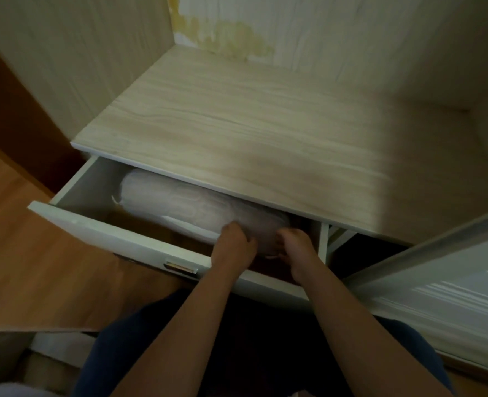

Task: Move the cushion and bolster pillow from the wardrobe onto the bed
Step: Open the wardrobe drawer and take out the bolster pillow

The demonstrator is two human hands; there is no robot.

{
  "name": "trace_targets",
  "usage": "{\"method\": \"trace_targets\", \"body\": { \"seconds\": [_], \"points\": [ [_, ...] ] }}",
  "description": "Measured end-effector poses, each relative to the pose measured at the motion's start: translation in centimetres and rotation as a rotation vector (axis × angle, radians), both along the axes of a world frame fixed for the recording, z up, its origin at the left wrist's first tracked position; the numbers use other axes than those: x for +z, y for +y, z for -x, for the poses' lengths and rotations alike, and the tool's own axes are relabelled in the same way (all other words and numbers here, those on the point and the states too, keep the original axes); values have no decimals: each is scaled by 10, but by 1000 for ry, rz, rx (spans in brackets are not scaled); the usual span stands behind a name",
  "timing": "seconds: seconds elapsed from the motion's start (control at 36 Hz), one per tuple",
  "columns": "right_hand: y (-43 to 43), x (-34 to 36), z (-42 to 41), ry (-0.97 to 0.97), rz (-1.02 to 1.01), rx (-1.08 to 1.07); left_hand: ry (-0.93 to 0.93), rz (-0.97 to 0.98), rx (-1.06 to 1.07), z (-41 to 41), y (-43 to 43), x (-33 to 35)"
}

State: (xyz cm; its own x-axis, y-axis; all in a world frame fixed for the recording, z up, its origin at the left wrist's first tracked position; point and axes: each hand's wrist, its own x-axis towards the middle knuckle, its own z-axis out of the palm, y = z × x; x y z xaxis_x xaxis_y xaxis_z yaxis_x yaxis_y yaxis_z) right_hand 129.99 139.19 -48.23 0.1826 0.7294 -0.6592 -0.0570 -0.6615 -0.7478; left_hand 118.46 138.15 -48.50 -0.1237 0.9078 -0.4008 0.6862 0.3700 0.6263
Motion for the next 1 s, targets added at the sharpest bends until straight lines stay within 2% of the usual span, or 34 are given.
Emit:
{"method": "trace_targets", "body": {
  "seconds": [0.22,0.28,0.39,0.5,0.61,0.69,0.89,1.0],
  "points": [
    [31,-29,-3,-258,68,-48,7,-50,89,-1,-1,-1],
    [38,-32,-5,-221,63,-88,17,-56,64,-1,-1,-2],
    [48,-37,-6,-4,52,-143,28,-53,35,1,-1,-4],
    [47,-38,-2,24,92,-75,70,-50,1,0,0,-8],
    [32,-37,4,74,235,84,171,-37,-63,-2,-2,-14],
    [24,-31,14,121,260,173,157,-19,-70,-2,0,-15],
    [21,-22,27,-32,162,233,146,-7,-71,-1,-1,-11],
    [19,-17,31,-118,94,264,153,-75,-38,-1,-5,-7]
  ]
}}
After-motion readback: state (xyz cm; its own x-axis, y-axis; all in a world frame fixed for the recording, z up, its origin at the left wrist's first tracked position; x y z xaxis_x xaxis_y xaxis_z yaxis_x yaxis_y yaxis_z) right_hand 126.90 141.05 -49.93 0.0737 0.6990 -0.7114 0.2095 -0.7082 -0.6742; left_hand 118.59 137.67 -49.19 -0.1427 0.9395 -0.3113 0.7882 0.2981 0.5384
